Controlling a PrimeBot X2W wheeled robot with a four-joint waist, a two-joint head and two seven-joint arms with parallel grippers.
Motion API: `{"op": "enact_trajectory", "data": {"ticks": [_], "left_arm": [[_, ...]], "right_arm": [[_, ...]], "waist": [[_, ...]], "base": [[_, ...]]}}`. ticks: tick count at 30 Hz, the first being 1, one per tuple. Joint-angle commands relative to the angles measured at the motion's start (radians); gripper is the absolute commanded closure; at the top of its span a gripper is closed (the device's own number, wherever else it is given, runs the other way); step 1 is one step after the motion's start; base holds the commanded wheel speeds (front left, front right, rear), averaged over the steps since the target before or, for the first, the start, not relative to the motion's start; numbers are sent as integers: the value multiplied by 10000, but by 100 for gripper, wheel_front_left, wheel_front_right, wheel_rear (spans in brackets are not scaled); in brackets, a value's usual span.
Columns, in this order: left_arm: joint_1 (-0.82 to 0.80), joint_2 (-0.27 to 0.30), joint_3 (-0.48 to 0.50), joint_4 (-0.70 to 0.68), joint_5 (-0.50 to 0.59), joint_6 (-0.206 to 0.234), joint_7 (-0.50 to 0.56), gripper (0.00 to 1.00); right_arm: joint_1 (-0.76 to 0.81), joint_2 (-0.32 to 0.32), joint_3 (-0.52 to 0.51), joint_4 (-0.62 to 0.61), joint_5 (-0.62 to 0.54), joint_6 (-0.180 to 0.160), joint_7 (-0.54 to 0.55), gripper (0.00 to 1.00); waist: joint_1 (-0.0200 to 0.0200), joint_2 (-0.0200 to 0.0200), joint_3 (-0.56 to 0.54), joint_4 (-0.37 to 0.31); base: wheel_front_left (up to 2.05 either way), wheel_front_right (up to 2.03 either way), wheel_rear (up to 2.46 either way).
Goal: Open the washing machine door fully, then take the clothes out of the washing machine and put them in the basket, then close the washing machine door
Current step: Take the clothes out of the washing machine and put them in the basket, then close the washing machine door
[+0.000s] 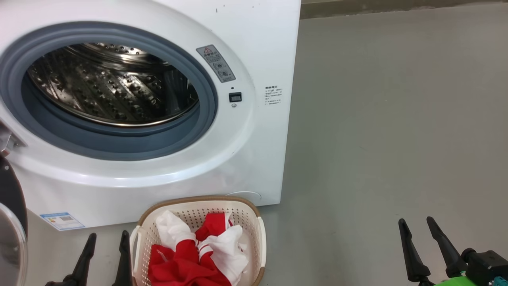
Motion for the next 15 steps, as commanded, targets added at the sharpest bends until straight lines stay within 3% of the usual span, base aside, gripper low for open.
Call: {"op": "enact_trajectory", "data": {"ticks": [1,15], "left_arm": [[-61,157,351,-303,-55,-56,-51,0],[-182,157,282,-287,-236,-56,-51,0]], "right_arm": [[-120,-136,148,-247,83,65,-65,0],[-213,-149,180,-282,65,65,-65,0]], "waist": [[-1,0,-7,2],[-1,0,-4,33]], "base": [[0,0,0],[-4,4,0]]}}
